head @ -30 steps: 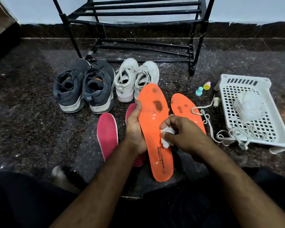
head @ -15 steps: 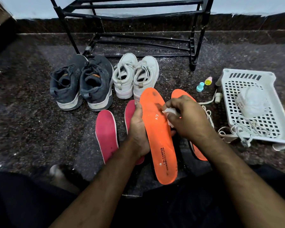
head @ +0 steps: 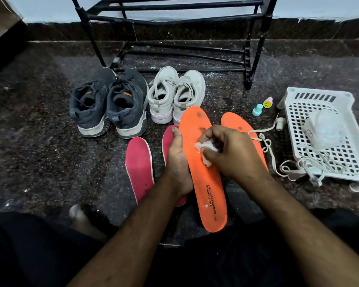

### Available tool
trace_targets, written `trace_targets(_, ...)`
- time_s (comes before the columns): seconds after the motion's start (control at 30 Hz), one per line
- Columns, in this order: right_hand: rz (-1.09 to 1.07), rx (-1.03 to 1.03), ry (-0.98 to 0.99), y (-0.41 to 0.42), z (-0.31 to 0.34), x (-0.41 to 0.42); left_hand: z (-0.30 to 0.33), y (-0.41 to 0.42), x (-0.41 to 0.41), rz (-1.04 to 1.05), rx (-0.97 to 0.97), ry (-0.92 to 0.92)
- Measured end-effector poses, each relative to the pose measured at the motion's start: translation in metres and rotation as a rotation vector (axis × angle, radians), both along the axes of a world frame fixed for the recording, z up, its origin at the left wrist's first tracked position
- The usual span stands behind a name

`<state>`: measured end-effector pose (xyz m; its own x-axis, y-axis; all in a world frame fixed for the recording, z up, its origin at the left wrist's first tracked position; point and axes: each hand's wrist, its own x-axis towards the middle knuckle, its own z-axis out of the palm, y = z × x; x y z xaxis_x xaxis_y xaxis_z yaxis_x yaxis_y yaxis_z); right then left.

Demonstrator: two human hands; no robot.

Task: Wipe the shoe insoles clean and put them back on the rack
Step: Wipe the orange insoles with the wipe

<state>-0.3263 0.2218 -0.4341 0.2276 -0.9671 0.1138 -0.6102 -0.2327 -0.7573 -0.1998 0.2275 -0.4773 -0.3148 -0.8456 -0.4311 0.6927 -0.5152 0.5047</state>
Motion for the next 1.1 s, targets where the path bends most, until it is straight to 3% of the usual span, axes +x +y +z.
trace_targets(0.1,-0.098,-0.046,-0.054,-0.002,0.000,-0.004,0.002,0.000,-0.004,0.027,-0.015,-0.024)
trace_targets(0.23,-0.018,0.020,-0.090,0.002,0.000,0.003,0.003,0.000,-0.003,0.034,-0.009,0.045)
trace_targets(0.33,-0.131,-0.056,-0.119,-0.004,-0.004,-0.001,0.002,-0.001,-0.005,0.037,-0.011,0.014)
trace_targets(0.47,0.002,0.019,-0.108,0.007,-0.005,0.008,0.002,-0.001,-0.004,0.040,-0.009,0.038)
trace_targets(0.6,-0.112,-0.049,-0.195,-0.005,-0.007,0.004,0.001,0.000,-0.006,0.019,-0.013,-0.013)
trace_targets(0.77,0.025,0.034,-0.197,0.005,-0.006,0.010,0.000,0.002,-0.004,0.017,0.000,0.057)
trace_targets(0.9,-0.148,-0.121,-0.218,-0.013,-0.002,0.000,0.002,0.003,-0.013,-0.038,-0.015,0.039)
trace_targets(1.1,0.140,-0.020,-0.117,-0.002,0.002,0.003,-0.003,0.001,-0.001,-0.031,-0.004,0.059)
